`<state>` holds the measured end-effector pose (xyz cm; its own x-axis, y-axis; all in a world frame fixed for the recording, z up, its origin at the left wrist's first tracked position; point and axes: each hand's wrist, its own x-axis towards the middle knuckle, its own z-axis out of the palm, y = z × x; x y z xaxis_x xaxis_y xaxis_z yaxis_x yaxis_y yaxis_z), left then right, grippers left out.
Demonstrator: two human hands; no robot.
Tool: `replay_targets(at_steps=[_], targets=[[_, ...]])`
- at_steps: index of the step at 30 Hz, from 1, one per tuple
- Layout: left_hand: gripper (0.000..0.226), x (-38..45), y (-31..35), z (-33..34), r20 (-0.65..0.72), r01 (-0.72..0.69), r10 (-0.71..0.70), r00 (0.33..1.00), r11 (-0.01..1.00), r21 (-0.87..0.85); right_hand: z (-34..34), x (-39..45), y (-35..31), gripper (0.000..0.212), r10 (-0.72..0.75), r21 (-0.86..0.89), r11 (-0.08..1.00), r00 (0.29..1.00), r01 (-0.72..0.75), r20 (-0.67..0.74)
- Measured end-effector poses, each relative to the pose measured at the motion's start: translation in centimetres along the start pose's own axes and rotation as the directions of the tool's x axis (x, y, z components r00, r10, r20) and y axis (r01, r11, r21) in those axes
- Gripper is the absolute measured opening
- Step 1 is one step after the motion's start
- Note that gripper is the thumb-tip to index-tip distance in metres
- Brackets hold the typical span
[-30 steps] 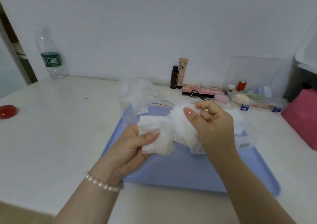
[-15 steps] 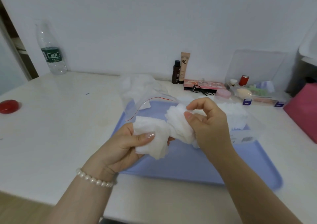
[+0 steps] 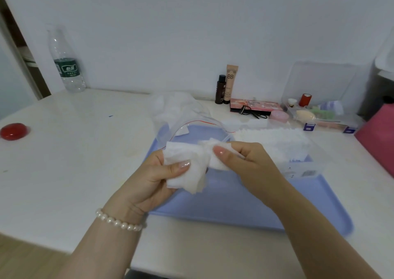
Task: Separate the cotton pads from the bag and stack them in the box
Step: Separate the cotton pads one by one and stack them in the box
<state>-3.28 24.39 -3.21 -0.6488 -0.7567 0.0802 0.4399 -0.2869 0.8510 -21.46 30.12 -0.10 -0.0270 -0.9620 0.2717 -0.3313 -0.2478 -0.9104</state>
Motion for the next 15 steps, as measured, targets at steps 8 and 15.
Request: replay_targets(at_steps=[8, 15], targets=[[0.054, -0.2, 0.6, 0.0, -0.032, -0.085, 0.082, 0.996, 0.993, -0.084, -0.4, 0.2, 0.2, 0.026, -0.364, -0.373, 0.908, 0.801, 0.191, -0.475], [0.053, -0.1, 0.6, -0.4, -0.065, -0.165, 0.159, 0.985, 0.981, -0.101, -0.9, 0.5, 1.9, 0.017, -0.465, -0.832, 0.468, 0.884, 0.299, 0.056]])
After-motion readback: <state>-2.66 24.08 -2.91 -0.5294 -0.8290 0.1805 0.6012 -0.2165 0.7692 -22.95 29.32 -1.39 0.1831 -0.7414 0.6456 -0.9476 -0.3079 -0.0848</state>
